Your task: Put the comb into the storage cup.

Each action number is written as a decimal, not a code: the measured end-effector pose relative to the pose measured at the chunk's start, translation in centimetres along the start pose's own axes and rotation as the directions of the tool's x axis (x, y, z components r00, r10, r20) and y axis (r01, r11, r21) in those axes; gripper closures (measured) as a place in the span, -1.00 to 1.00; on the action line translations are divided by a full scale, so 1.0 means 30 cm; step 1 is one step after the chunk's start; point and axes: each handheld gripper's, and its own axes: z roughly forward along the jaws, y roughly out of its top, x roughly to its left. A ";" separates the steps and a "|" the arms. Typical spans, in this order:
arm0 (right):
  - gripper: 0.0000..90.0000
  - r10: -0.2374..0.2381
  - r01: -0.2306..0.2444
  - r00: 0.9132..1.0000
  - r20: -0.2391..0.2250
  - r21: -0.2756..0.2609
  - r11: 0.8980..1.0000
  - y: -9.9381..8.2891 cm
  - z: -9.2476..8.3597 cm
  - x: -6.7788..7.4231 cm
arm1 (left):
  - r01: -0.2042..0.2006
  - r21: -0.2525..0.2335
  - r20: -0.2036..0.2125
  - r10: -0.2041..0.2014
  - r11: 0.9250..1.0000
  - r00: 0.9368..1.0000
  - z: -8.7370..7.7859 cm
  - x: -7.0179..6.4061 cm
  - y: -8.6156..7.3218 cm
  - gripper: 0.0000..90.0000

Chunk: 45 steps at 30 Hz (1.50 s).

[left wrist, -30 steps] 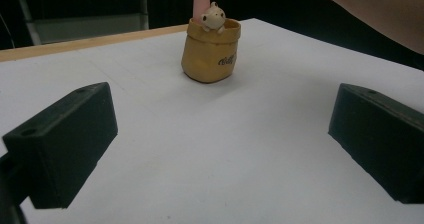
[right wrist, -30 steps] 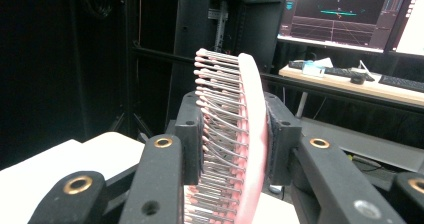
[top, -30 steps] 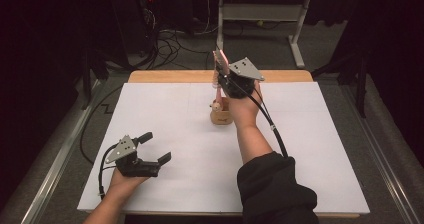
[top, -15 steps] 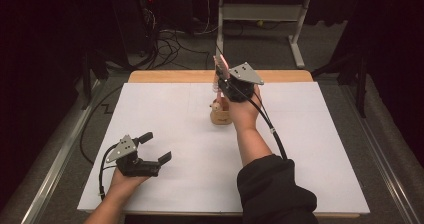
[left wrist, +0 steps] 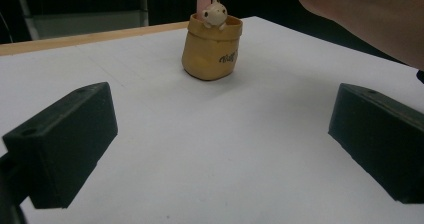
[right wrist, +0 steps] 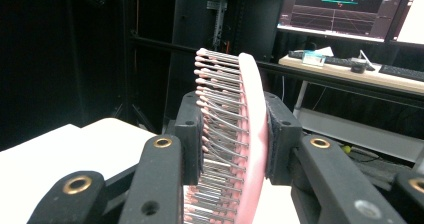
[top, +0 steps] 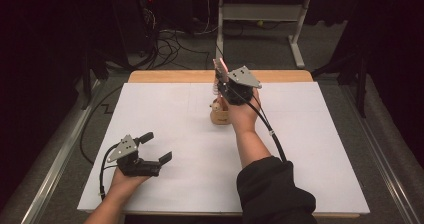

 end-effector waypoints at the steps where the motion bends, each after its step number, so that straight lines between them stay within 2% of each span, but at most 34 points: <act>1: 0.50 -0.002 0.002 1.000 0.002 -0.002 1.000 -0.005 0.000 0.000 | 0.002 -0.004 0.000 -0.002 1.000 1.000 -0.001 -0.001 0.001 -1.00; 14: 0.48 0.008 -0.007 1.000 -0.005 0.006 1.000 -0.006 -0.007 -0.009 | 0.002 -0.003 0.001 -0.002 1.000 1.000 -0.001 -0.001 0.001 -1.00; 28: 0.39 0.024 -0.023 1.000 -0.019 0.041 0.999 -0.008 -0.015 -0.028 | -0.005 0.003 0.006 0.005 1.000 1.000 -0.003 -0.002 0.000 -1.00; 45: 0.31 0.031 -0.030 1.000 -0.008 0.057 0.998 -0.007 -0.044 -0.062 | -0.009 0.006 0.004 0.009 1.000 1.000 -0.002 -0.002 0.000 -1.00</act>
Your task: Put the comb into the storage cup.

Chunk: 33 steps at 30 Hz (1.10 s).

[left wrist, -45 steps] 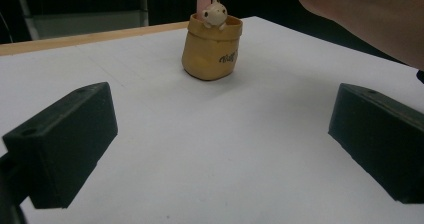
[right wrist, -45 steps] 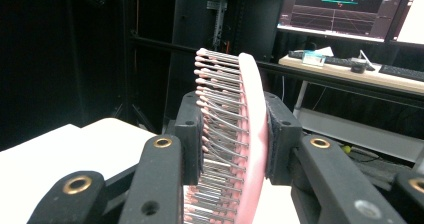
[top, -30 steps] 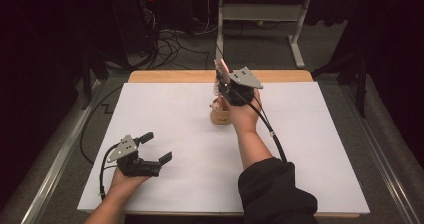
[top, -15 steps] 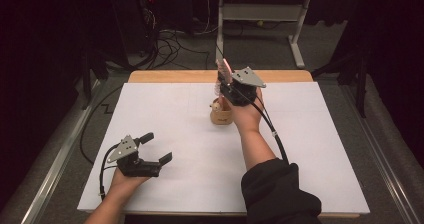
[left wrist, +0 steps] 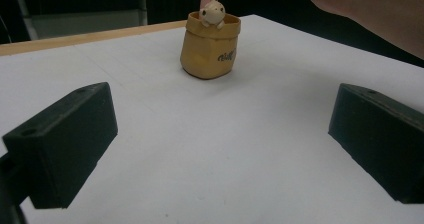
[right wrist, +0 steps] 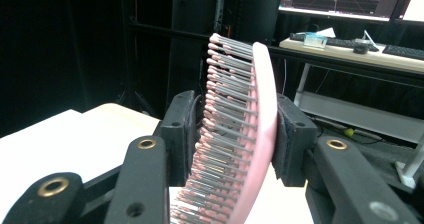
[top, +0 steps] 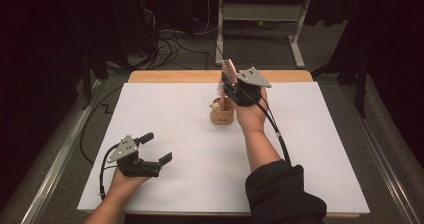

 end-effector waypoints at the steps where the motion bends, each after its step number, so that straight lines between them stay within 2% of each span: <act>1: 0.31 -0.001 0.001 1.000 0.001 0.002 1.000 0.000 -0.002 -0.003 | 0.001 0.000 -0.001 -0.001 1.000 1.000 0.000 0.000 0.000 -1.00; 33: 0.17 0.001 -0.002 1.000 0.017 0.040 0.999 -0.026 -0.031 -0.049 | 0.000 0.004 -0.001 0.000 1.000 1.000 0.003 0.000 -0.001 -1.00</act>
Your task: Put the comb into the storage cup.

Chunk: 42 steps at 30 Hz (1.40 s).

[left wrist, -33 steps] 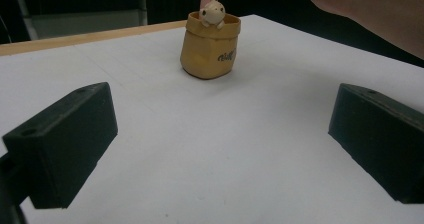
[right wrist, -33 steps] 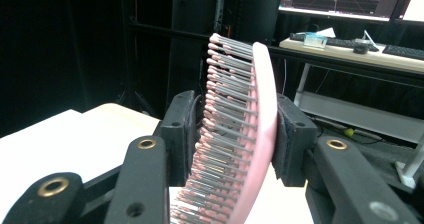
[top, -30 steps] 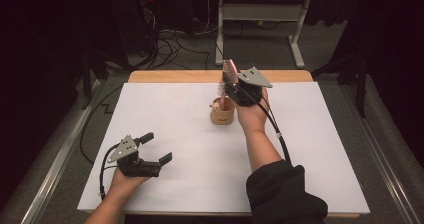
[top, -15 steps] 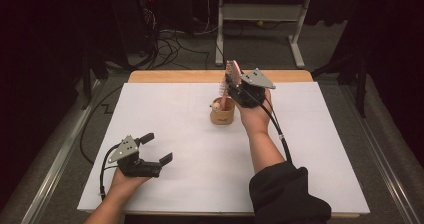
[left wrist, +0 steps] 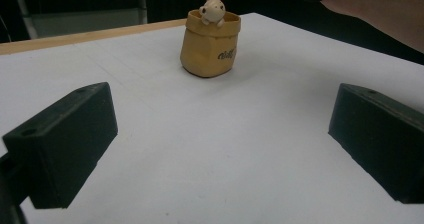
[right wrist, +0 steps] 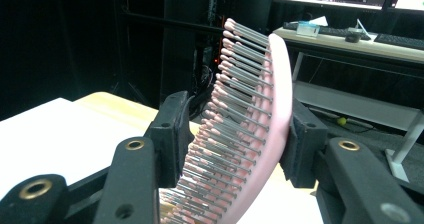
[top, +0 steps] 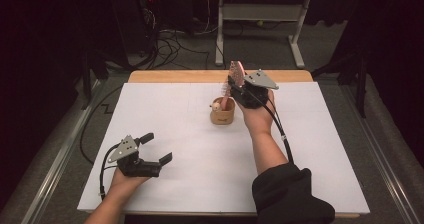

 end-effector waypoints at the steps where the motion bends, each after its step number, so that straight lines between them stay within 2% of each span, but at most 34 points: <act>1: 0.17 0.001 -0.001 1.000 -0.001 0.002 1.000 -0.001 0.000 -0.001 | 0.000 0.000 0.000 0.000 1.000 1.000 0.001 0.000 0.000 -1.00; 13: 0.10 0.024 -0.024 1.000 -0.002 0.018 1.000 -0.014 -0.011 -0.027 | 0.000 0.003 0.003 0.000 1.000 1.000 0.001 0.001 -0.001 -1.00; 17: 0.03 0.043 -0.043 0.999 -0.032 0.018 0.999 -0.021 -0.013 -0.038 | -0.001 0.004 0.006 0.001 1.000 1.000 0.003 -0.001 -0.001 -1.00; 23: -0.04 0.062 -0.061 0.997 -0.044 0.029 0.998 -0.036 -0.013 -0.057 | -0.002 0.004 0.007 0.002 1.000 1.000 0.004 0.000 -0.001 -1.00; 32: -0.14 0.080 -0.079 0.996 -0.042 0.029 0.996 -0.052 -0.016 -0.078 | -0.003 0.005 0.005 0.003 1.000 1.000 0.003 0.002 -0.001 -1.00; 42: -0.15 0.093 -0.092 0.995 -0.032 0.027 0.995 -0.065 -0.020 -0.095 | 0.000 0.003 0.005 0.000 1.000 1.000 0.002 0.002 -0.001 -1.00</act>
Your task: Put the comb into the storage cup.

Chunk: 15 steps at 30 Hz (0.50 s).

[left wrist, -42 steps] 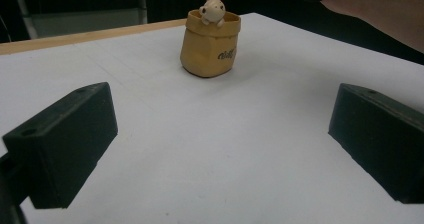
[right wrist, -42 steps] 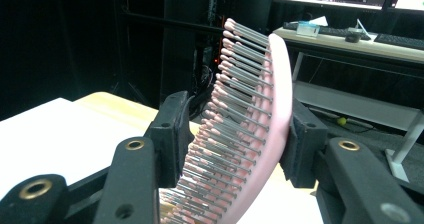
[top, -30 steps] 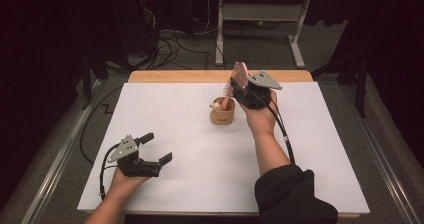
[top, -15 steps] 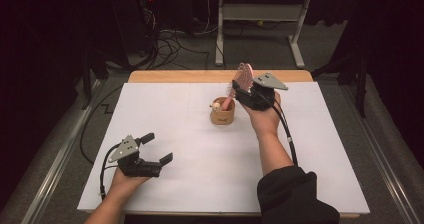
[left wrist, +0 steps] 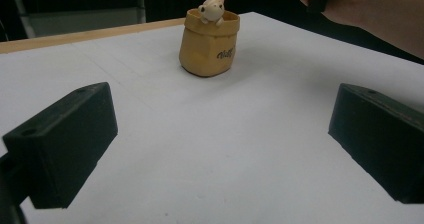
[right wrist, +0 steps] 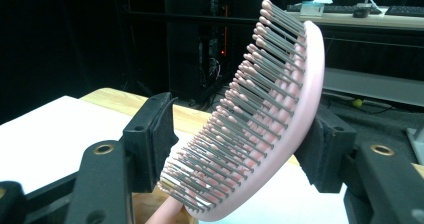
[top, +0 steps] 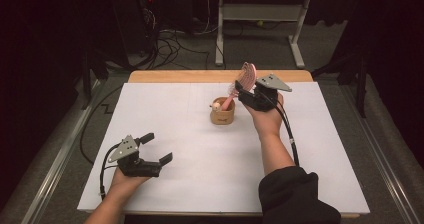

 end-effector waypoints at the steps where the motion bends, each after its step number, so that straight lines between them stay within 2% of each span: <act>1: -0.15 0.001 -0.001 1.000 0.000 0.000 1.000 -0.001 -0.001 -0.003 | 0.001 -0.001 0.000 -0.001 1.000 1.000 0.000 0.000 0.000 -1.00; 11: -0.15 0.040 -0.040 0.999 0.002 -0.004 0.999 -0.019 -0.002 -0.032 | 0.005 -0.004 0.001 -0.005 1.000 1.000 -0.001 0.001 0.000 -1.00; 15: -0.15 0.039 -0.039 0.999 0.008 -0.002 0.999 -0.022 -0.002 -0.036 | 0.003 -0.003 0.000 -0.003 1.000 1.000 -0.001 0.001 0.000 -1.00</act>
